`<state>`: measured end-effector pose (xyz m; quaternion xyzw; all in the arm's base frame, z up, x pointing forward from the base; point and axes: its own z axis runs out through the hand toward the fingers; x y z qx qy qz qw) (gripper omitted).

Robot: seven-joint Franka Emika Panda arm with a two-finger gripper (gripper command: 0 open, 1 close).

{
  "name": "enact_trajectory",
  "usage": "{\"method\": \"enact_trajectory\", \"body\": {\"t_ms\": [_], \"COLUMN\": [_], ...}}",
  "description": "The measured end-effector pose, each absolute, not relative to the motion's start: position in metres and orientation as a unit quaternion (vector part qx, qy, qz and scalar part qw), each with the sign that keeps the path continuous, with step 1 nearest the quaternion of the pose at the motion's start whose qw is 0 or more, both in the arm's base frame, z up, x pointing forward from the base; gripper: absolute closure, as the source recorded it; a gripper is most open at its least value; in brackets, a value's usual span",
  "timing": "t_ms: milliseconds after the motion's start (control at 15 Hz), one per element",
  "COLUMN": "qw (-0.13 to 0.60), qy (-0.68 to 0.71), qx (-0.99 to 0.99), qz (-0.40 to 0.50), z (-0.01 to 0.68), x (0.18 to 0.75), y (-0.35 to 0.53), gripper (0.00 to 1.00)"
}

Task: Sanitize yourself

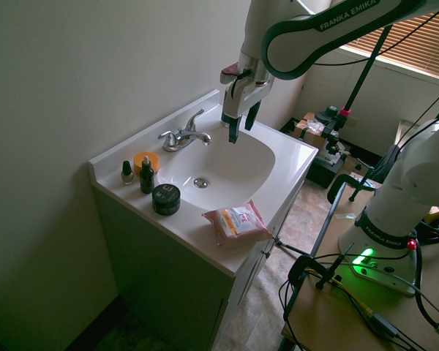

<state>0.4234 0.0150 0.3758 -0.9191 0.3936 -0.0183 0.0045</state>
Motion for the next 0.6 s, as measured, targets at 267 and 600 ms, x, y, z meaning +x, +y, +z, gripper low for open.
{"method": "enact_trajectory", "body": {"t_ms": [267,600], "qw": [0.017,0.031], "qy": [0.403,0.442], "qx": [-0.914,-0.894], "qz": [-0.03,-0.066], "z": [0.39,0.449], "x": [0.435,0.502], "y": [0.011,-0.04], "gripper": [0.0,1.0]}}
